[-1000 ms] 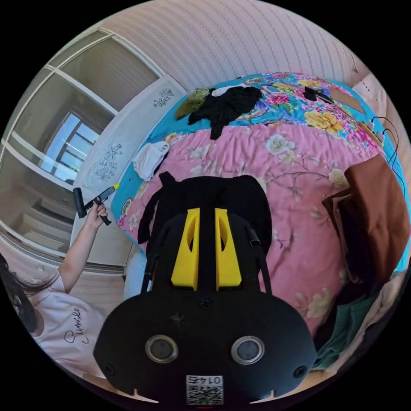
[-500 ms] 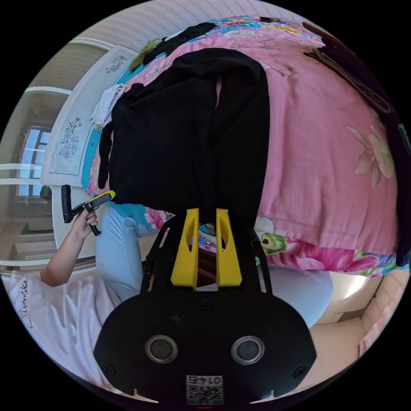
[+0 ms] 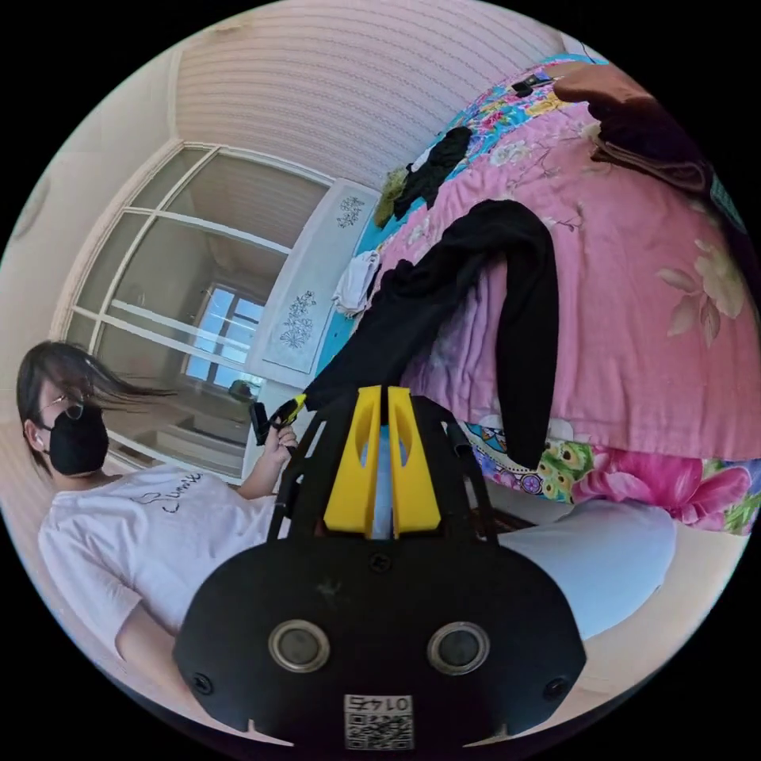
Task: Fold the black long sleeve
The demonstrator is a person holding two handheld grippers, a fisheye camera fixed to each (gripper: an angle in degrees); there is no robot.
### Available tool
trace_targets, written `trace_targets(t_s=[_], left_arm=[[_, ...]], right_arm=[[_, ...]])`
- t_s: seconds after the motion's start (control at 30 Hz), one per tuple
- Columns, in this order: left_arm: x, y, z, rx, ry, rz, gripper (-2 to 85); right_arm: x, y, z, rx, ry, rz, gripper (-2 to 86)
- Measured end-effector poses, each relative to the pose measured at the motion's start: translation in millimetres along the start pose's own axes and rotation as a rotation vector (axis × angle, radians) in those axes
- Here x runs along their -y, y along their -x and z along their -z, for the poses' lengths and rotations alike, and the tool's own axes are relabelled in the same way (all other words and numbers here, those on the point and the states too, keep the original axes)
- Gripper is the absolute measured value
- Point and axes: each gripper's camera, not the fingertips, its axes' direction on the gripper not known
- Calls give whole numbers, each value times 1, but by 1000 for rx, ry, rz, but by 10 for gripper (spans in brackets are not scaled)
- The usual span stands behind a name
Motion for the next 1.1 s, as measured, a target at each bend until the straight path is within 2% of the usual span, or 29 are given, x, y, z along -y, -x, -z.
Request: trace_targets(t_s=[0.17, 0.27, 0.3, 0.43, 0.5, 0.6, 0.7, 0.73, 0.8, 0.9, 1.03, 1.1], left_arm=[[-8, -53, 101, -240, -252, -215, -10], [7, -111, 165, -240, -372, -413, -10], [19, -132, 183, -197, -389, -466, -10], [69, -157, 197, -74, -387, -503, -10], [118, -138, 169, -65, -326, -410, -10], [200, -104, 115, -3, -216, -271, -10], [282, -123, 103, 81, -241, -268, -10], [295, -133, 108, 73, -275, -277, -10], [334, -184, 133, 121, -389, -365, -10], [351, -221, 157, 189, -495, -435, -10], [342, -203, 160, 207, -499, -425, -10], [321, -162, 141, 225, -411, -386, -10]], right_arm=[[-17, 59, 70, 282, -152, 248, 6], [-14, 128, 113, 342, -201, 485, 6], [-7, 155, 126, 317, -204, 559, 6], [42, 197, 136, 167, -157, 599, 5], [101, 184, 117, 19, -78, 516, 4], [189, 137, 90, -46, -43, 338, 4], [265, 136, 104, -7, -198, 248, 4], [277, 151, 111, 0, -235, 283, 4], [301, 233, 138, -45, -394, 509, 4], [304, 311, 147, -110, -467, 696, 5], [286, 324, 128, -91, -421, 784, 5], [268, 290, 102, -130, -359, 756, 5]])
